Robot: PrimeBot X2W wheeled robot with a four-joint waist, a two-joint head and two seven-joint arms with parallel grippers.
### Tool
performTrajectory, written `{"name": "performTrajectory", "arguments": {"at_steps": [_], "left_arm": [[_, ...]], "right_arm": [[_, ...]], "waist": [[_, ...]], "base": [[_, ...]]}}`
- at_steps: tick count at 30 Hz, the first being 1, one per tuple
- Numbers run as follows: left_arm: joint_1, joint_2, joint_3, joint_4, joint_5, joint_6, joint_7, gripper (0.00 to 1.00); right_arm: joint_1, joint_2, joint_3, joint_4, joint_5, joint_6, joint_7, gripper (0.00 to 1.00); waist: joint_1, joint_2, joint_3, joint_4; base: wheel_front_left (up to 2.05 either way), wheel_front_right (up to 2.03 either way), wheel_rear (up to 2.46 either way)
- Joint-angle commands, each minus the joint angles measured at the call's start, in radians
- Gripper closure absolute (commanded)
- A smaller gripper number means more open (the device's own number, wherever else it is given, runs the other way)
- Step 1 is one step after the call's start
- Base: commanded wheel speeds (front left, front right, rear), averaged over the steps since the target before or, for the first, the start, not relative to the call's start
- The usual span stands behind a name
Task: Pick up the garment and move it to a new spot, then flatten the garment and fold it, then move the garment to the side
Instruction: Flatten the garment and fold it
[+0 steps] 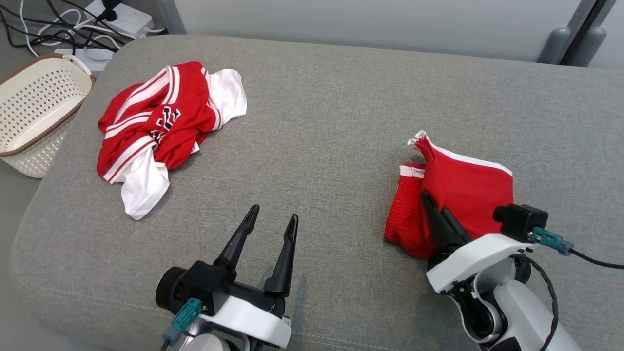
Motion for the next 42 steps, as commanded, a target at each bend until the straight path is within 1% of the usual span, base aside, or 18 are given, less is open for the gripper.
{"name": "performTrajectory", "arguments": {"at_steps": [1,3,4,5,7,9,15,19,21,24,28,33,37,42], "left_arm": [[-0.024,0.003,0.025,-0.028,0.003,0.010,-0.006,0.00],[-0.025,0.003,0.023,-0.030,0.001,0.013,-0.006,0.00],[-0.026,0.003,0.022,-0.032,-0.001,0.014,-0.006,0.00],[-0.026,0.003,0.021,-0.033,-0.003,0.016,-0.006,0.00],[-0.026,0.003,0.021,-0.034,-0.003,0.017,-0.006,0.00],[-0.027,0.003,0.021,-0.036,-0.004,0.019,-0.006,0.00],[-0.031,0.003,0.026,-0.036,0.001,0.021,-0.006,0.00],[-0.030,0.003,0.034,-0.039,0.002,0.025,-0.006,0.00],[-0.026,0.003,0.042,-0.040,0.003,0.026,-0.006,0.00],[-0.020,0.003,0.050,-0.046,0.002,0.029,-0.006,0.00],[-0.018,0.003,0.063,-0.056,0.002,0.040,-0.006,0.00],[-0.021,0.003,0.079,-0.063,0.004,0.053,-0.006,0.00],[-0.007,0.003,0.104,-0.074,-0.013,0.060,-0.006,0.00],[0.019,0.003,0.123,-0.071,-0.003,0.055,-0.006,0.00]], "right_arm": [[-0.026,0.015,0.027,-0.005,-0.009,0.000,0.012,1.00],[-0.029,0.020,0.032,0.023,-0.010,0.000,0.029,1.00],[-0.032,0.022,0.037,0.031,-0.014,0.000,0.031,0.62],[-0.034,0.023,0.041,0.036,-0.009,0.000,0.031,0.00],[-0.035,0.024,0.050,0.038,0.002,0.000,0.036,0.00],[-0.036,0.025,0.082,0.026,0.029,0.000,0.030,0.00],[-0.025,0.025,0.218,-0.019,0.096,0.000,0.010,0.00],[-0.027,0.025,0.252,-0.037,0.089,0.000,-0.029,0.00],[-0.037,0.010,0.248,-0.048,0.030,0.000,-0.062,0.00],[-0.040,-0.019,0.206,-0.057,-0.061,0.000,-0.088,0.00],[-0.024,-0.045,0.115,-0.073,-0.189,0.000,-0.102,0.00],[0.027,-0.043,-0.021,-0.140,-0.342,0.000,-0.104,0.00],[0.103,-0.022,-0.100,-0.196,-0.409,0.000,-0.104,0.00],[0.190,-0.007,-0.166,-0.244,-0.444,0.000,-0.104,0.00]], "waist": [[0.0000,0.0000,0.003,0.006],[0.0000,0.0000,0.005,0.010],[0.0000,0.0000,0.006,0.011],[0.0000,0.0000,0.006,0.012],[0.0000,0.0000,0.007,0.012],[0.0000,0.0000,0.008,0.012],[0.0000,0.0000,0.005,0.006],[0.0000,0.0000,-0.002,-0.006],[0.0000,0.0000,-0.008,-0.022],[0.0000,0.0000,-0.014,-0.041],[0.0000,0.0000,-0.017,-0.070],[0.0000,0.0000,-0.028,-0.109],[0.0000,0.0000,-0.050,-0.141],[0.0000,0.0000,-0.080,-0.173]], "base": [[0.00,0.00,0.00],[0.00,0.00,0.00],[0.00,0.00,0.00],[0.00,0.00,0.00],[0.00,0.00,0.00],[0.00,0.00,0.00],[0.00,0.00,0.00],[0.00,0.00,0.00],[0.00,0.00,0.00],[0.00,0.00,0.00],[0.00,0.00,0.00],[0.00,0.00,0.00],[0.00,0.00,0.00],[0.00,0.00,0.00]]}}
